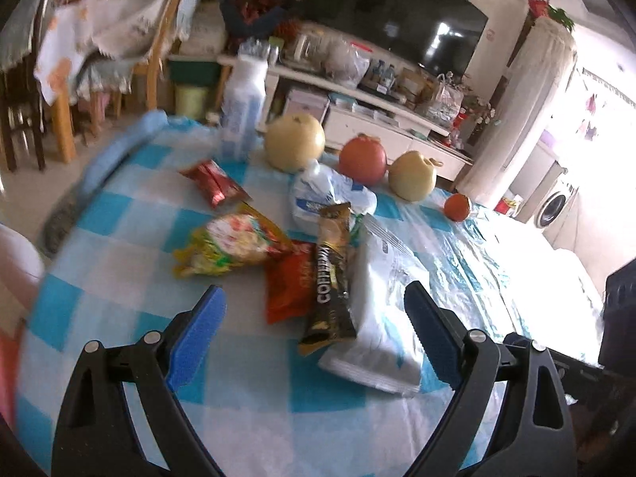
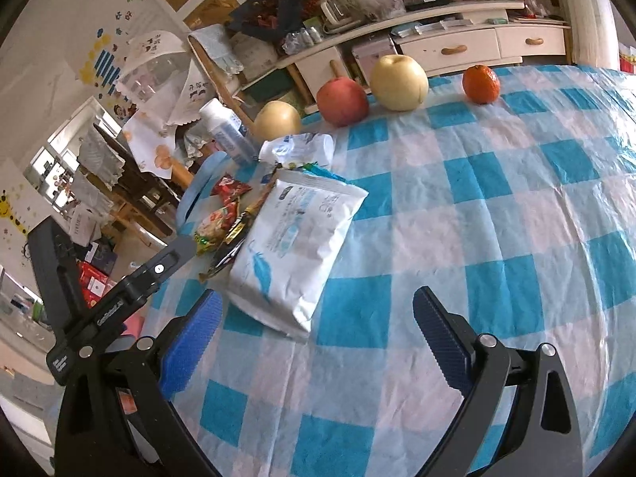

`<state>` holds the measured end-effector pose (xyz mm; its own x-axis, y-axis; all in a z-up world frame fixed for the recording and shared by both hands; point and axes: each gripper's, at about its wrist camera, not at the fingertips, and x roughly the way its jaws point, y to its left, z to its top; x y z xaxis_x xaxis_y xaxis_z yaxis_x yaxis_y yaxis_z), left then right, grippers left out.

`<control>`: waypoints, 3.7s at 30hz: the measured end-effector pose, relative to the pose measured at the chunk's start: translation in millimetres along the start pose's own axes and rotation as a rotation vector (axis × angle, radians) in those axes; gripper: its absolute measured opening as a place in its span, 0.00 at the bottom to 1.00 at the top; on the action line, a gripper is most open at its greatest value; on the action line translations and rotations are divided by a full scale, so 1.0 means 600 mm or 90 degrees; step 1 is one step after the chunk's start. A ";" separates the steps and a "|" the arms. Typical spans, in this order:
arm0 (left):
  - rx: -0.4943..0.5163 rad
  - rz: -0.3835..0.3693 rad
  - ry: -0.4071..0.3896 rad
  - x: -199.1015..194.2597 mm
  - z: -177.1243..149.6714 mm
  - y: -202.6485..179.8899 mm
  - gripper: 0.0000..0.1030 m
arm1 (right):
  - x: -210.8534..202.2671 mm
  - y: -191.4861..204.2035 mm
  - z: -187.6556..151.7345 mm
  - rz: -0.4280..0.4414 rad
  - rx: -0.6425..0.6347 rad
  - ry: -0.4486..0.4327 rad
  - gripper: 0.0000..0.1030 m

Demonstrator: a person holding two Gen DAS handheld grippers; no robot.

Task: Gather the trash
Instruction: 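Move both grippers back over the table toward the snack wrappers, then grasp the COFFEEMIX stick with the left gripper while the right grasps the white pouch, then lift the COFFEEMIX stick with the left gripper while the right lifts the white pouch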

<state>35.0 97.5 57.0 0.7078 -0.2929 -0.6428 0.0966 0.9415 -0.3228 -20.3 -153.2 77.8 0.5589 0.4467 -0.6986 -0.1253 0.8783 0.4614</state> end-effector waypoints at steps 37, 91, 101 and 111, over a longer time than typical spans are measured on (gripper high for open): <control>-0.013 -0.044 0.099 0.131 0.014 -0.033 0.63 | 0.076 -0.049 0.034 -0.041 -0.013 0.070 0.93; 0.101 -0.017 0.102 0.043 -0.062 -0.036 0.58 | 0.120 -0.008 0.027 -0.074 -0.094 0.056 0.85; 0.084 -0.019 0.120 0.040 -0.072 -0.027 0.34 | 0.109 0.011 0.021 -0.097 -0.144 0.045 0.75; 0.032 -0.016 0.114 0.029 -0.079 -0.005 0.26 | 0.085 0.042 0.002 -0.130 -0.215 0.009 0.66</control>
<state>14.1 81.9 13.7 0.5691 -0.3373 -0.7499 0.1504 0.9393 -0.3083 6.1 -108.4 54.5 0.5897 0.2575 -0.7654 -0.2768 0.9548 0.1079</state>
